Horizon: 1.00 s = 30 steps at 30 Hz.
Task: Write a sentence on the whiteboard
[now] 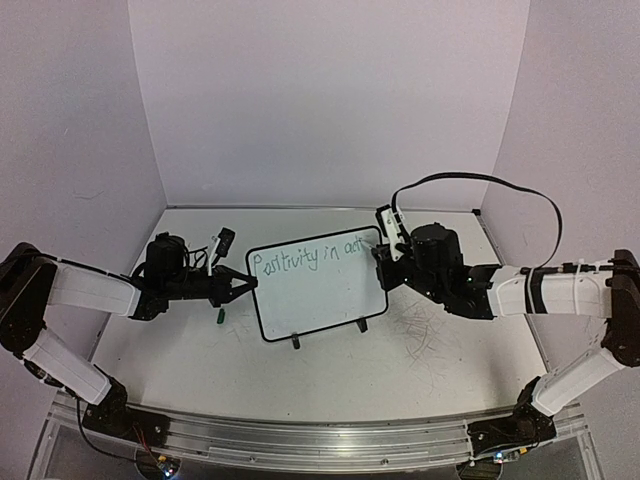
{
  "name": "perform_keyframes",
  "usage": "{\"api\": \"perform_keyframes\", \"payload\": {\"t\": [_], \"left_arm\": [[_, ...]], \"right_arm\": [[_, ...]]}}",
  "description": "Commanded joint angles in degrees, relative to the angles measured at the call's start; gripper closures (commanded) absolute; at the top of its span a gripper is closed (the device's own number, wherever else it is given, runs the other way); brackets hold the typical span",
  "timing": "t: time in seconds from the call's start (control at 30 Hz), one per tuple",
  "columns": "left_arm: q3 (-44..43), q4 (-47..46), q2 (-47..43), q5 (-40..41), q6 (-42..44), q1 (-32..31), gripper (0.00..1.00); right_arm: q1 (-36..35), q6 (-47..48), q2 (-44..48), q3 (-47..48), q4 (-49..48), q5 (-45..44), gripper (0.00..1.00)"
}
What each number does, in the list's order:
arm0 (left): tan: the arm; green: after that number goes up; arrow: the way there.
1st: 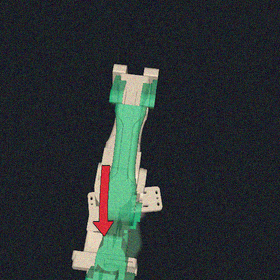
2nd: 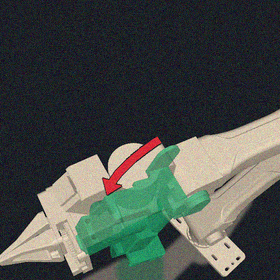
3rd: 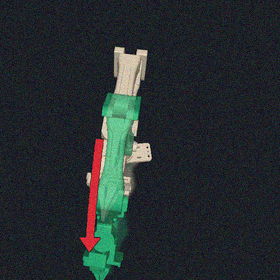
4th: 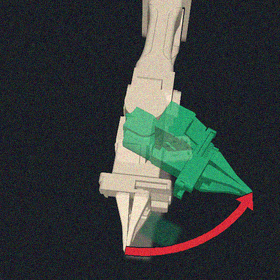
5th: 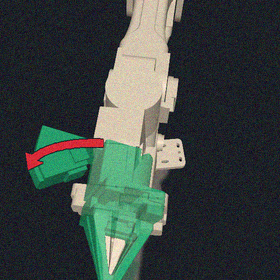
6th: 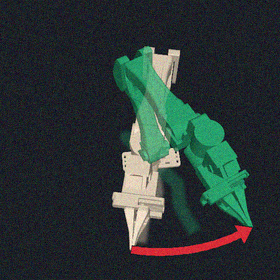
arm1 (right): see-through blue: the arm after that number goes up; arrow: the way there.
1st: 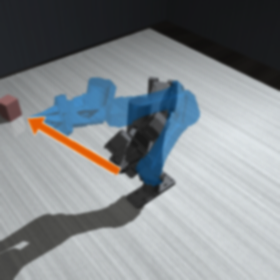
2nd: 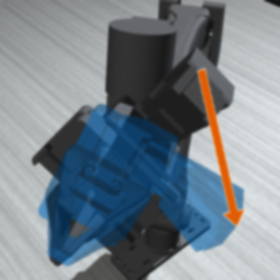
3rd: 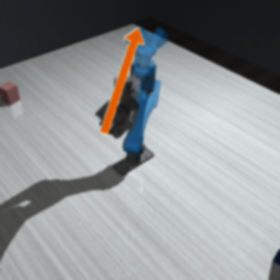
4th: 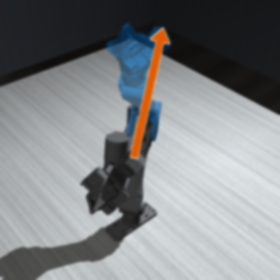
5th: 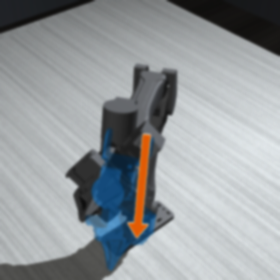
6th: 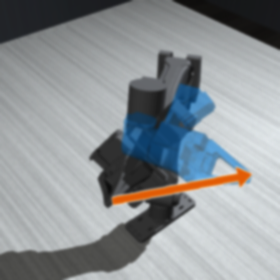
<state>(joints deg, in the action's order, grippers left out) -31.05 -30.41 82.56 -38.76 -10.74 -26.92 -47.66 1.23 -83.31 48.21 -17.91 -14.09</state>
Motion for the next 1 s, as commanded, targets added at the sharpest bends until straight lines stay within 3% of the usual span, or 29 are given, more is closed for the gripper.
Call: {"api": "perform_keyframes", "payload": {"t": [0.0, 0.97], "left_arm": [[-1.4, 0.8, -0.3, 4.1, 3.3, 0.1, 1.00], [-1.7, 1.1, 0.3, 4.2, 3.4, 0.1, 1.00]], "right_arm": [[0.0, -0.8, -0.8, 0.6, 0.3, -1.4, 1.00], [0.1, -4.9, 0.7, -2.5, 2.4, 1.5, 1.00]]}}
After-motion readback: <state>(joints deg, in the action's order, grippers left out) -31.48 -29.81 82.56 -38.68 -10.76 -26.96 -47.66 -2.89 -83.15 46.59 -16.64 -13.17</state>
